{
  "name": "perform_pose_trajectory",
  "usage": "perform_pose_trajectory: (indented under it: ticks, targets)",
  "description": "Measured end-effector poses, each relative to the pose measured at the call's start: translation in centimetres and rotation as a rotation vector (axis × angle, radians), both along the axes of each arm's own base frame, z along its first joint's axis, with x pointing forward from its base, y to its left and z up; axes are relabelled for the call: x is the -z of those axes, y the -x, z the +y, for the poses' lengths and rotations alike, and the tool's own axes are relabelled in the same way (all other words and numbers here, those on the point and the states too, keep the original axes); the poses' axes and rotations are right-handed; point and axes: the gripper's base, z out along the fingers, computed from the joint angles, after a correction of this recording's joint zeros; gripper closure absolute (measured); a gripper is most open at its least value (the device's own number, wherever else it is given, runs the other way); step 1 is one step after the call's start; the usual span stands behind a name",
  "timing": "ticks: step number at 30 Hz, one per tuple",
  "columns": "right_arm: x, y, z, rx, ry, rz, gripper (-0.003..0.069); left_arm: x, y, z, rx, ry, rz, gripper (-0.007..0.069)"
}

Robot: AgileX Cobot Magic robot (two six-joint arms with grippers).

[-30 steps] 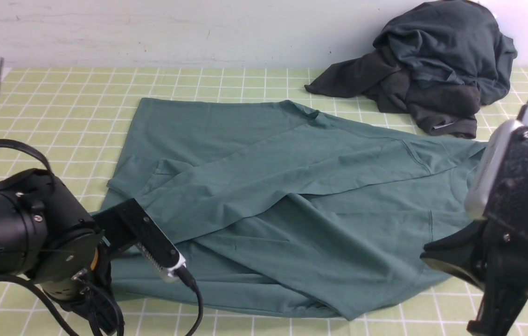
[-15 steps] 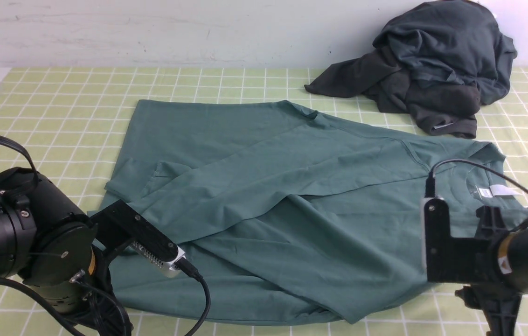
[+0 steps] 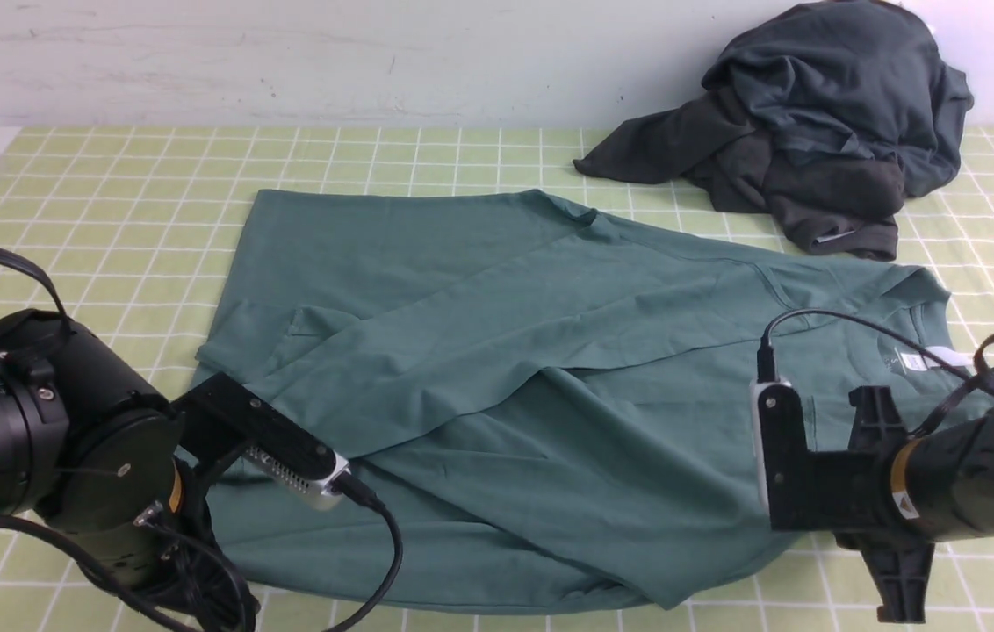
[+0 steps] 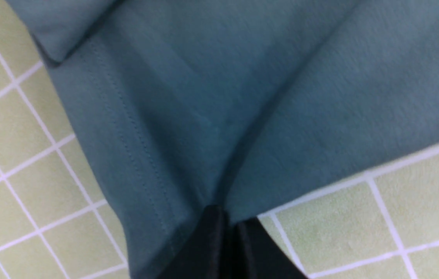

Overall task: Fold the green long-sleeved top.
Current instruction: Use both arms simultaneously to clamp the lower edge of the clothing fabric, then use both arms to drag the lower edge of the fabric forward and fold it over the upper edge

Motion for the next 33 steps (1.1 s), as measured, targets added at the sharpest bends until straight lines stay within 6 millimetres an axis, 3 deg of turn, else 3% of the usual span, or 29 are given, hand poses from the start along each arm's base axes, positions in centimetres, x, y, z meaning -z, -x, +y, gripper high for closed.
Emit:
perform_pose_trajectory:
  ticks: [8,11,12,15,16,17,18,21,23,24,25,27,30,33]
  targets:
    - [-5.4,-3.3,0.5,0.344,-0.111,0.010,0.0661,-4.6,-4.0,0.4,-0.120,0.109,-0.195,0.0625]
    - [-8.7,-7.3,0.4,0.467,-0.234,-0.036,0.0661,-7.5,-8.6,1.6,-0.204,0.211,-0.395,0.0625]
    - [-9.4,-8.3,0.2,0.488,-0.264,-0.055,0.0661,-7.6,-9.7,1.8,-0.219,0.226,-0.423,0.0625]
    - [-10.3,-12.6,-0.4,0.574,-0.373,-0.084,0.0661,-8.2,-14.6,2.3,-0.255,0.261,-0.516,0.0625]
    - [-10.3,-12.9,-0.3,0.576,-0.379,-0.084,0.0661,-8.2,-14.9,2.2,-0.254,0.261,-0.518,0.0625]
    - [-10.1,-15.5,-0.6,0.620,-0.432,-0.089,0.0661,-8.2,-18.1,2.4,-0.267,0.267,-0.553,0.0625]
    - [-9.4,-16.7,-0.6,0.635,-0.446,-0.080,0.0661,-8.5,-19.5,2.3,-0.269,0.272,-0.579,0.0625]
    - [-8.4,-20.4,-0.5,0.657,-0.486,-0.095,0.0661,-7.5,-24.1,2.2,-0.277,0.273,-0.621,0.0625]
    - [-7.3,-22.5,-0.4,0.659,-0.488,-0.106,0.0661,-5.7,-27.0,2.2,-0.286,0.272,-0.629,0.0625]
    - [-6.6,-22.8,-0.5,0.663,-0.483,-0.099,0.0661,-6.2,-27.1,2.2,-0.285,0.276,-0.643,0.0625]
    - [-6.1,-24.1,-0.5,0.675,-0.495,-0.117,0.0661,-4.2,-29.2,2.1,-0.296,0.277,-0.644,0.0624]
    - [-4.9,-25.7,-1.0,0.732,-0.527,-0.128,0.0659,-2.4,-31.3,2.1,-0.314,0.285,-0.653,0.0615]
    - [-3.2,-27.2,-2.5,0.900,-0.615,-0.130,0.0606,0.4,-33.9,2.1,-0.344,0.282,-0.652,0.0531]
    - [-3.3,-27.5,-4.1,0.999,-0.634,-0.152,0.0511,2.2,-34.7,2.5,-0.401,0.275,-0.617,0.0390]
